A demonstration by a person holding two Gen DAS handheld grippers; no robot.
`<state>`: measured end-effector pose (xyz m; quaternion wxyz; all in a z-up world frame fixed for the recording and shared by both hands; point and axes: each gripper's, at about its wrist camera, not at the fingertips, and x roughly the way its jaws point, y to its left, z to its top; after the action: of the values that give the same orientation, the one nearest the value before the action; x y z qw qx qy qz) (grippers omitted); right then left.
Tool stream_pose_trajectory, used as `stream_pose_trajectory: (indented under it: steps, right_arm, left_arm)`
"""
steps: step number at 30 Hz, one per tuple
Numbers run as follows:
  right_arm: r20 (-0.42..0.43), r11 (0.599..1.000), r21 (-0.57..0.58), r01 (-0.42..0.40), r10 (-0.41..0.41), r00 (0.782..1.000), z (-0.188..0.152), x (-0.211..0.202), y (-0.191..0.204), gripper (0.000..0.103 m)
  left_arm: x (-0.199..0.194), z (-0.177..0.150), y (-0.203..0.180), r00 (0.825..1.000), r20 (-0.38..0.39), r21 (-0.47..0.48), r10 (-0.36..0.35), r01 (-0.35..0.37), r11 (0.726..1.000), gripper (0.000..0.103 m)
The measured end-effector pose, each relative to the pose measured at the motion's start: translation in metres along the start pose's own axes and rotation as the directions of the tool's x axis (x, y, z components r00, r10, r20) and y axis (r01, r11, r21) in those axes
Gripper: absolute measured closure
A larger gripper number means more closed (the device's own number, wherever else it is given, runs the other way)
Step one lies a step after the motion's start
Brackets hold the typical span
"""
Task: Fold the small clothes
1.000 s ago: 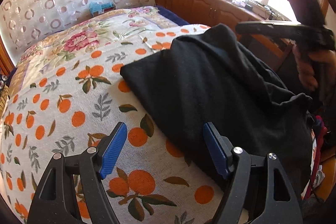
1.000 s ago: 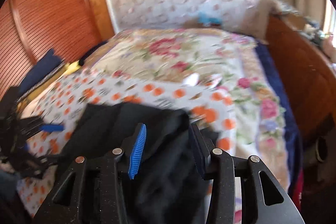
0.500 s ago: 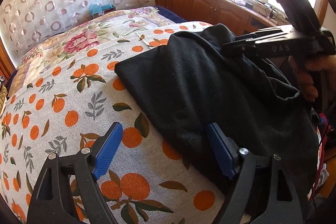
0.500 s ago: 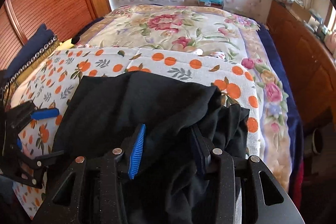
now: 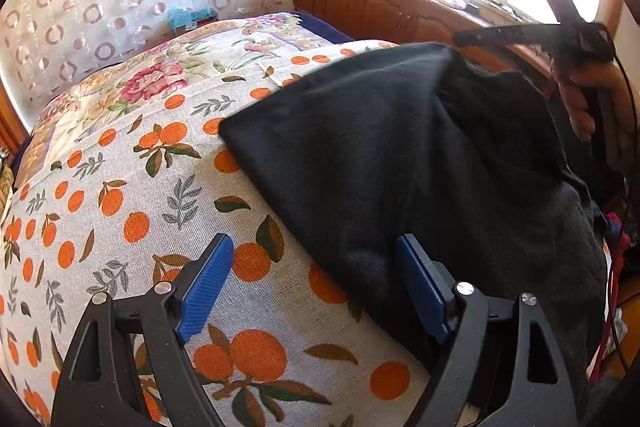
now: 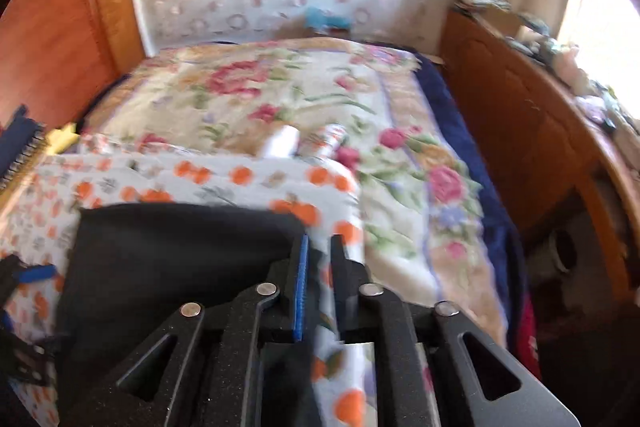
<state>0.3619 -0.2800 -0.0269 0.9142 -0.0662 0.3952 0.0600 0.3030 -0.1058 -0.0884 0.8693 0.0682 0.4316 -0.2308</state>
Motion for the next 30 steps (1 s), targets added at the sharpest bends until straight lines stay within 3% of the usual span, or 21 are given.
stream_pose_trajectory:
  steps: [3,6,8,14,19,22,25,27,30]
  right_arm:
    - [0.002,0.999,0.006,-0.04,0.04,0.999,-0.024,-0.011,-0.007,0.058]
    - [0.03,0.989,0.019,-0.144,0.143,0.989,-0.058,-0.033,-0.021,0.055]
    - [0.003,0.976,0.007,-0.22,0.22,0.976,-0.084,-0.043,-0.029,0.055]
    - [-0.045,0.974,0.025,-0.225,0.226,0.973,-0.154,-0.061,-0.045,0.055]
    - [-0.036,0.963,0.094,-0.254,0.258,0.965,-0.161,-0.068,-0.067,0.055]
    - [-0.017,0.943,0.116,-0.311,0.315,0.949,-0.167,-0.077,-0.071,0.055]
    - [-0.032,0.926,0.13,-0.354,0.361,0.932,-0.174,-0.078,-0.074,0.071]
    - [-0.014,0.927,0.141,-0.348,0.353,0.935,-0.177,-0.083,-0.081,0.091]
    - [0.044,0.921,0.128,-0.368,0.365,0.93,-0.179,-0.105,-0.083,0.095]
  left_arm:
    - [-0.01,-0.005,0.004,1.0,-0.013,-0.04,0.006,-0.006,0.999,0.02]
    - [-0.032,-0.016,-0.004,0.999,0.03,-0.05,0.026,-0.024,0.998,0.02]
    - [-0.043,-0.024,-0.013,0.999,0.043,-0.045,0.013,-0.012,0.999,0.02]
    - [-0.07,-0.051,-0.054,0.997,0.07,-0.031,-0.037,0.039,0.999,0.02]
    - [-0.077,-0.065,-0.082,0.995,0.064,-0.014,-0.074,0.075,0.997,0.02]
    - [-0.078,-0.073,-0.094,0.996,0.051,-0.006,-0.077,0.077,0.997,0.02]
    - [-0.076,-0.08,-0.101,0.995,0.028,-0.009,-0.097,0.097,0.995,0.02]
    - [-0.074,-0.084,-0.106,0.995,0.012,-0.004,-0.1,0.1,0.995,0.02]
    - [-0.074,-0.088,-0.115,0.996,0.005,0.011,-0.091,0.091,0.996,0.02]
